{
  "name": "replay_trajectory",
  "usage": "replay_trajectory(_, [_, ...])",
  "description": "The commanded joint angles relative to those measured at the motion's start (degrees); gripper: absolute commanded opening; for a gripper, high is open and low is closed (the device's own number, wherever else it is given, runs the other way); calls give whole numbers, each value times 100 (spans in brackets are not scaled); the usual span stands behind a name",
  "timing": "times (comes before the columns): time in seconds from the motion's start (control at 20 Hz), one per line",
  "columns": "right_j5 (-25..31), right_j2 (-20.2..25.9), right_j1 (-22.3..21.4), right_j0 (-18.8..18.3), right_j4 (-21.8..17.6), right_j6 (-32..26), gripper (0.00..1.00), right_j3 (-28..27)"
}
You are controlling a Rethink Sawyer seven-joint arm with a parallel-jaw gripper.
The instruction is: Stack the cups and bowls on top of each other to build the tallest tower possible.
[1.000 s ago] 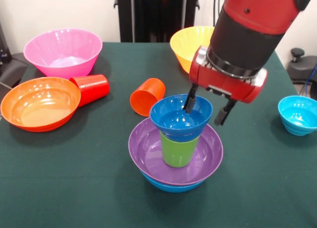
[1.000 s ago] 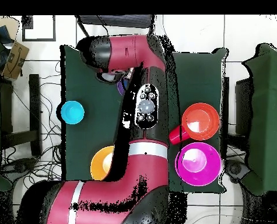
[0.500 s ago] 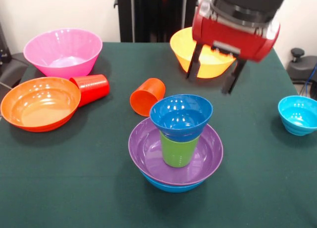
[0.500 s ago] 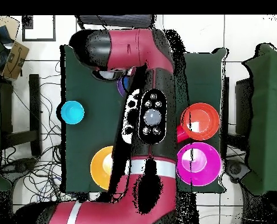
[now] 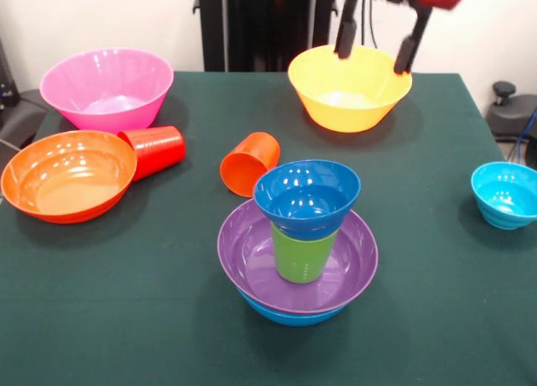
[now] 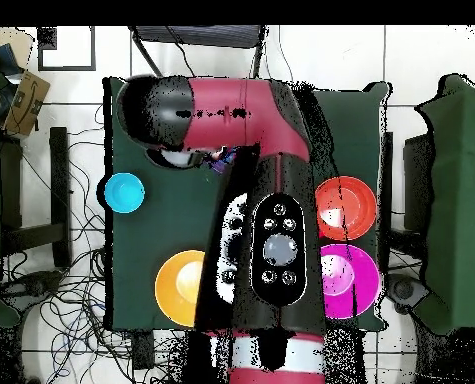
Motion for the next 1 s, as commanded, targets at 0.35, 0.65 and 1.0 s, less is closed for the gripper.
replay_trajectory(0.35, [-1037,1094,-984,-744,-494,-2462,100,2530])
replay_trajectory(0.65, [-1350,1278,-914,-1006,-792,-2527,100,2679])
replay_trajectory(1.0, [-1508,1506,-755,-1273,-1074,-2566,100,2650])
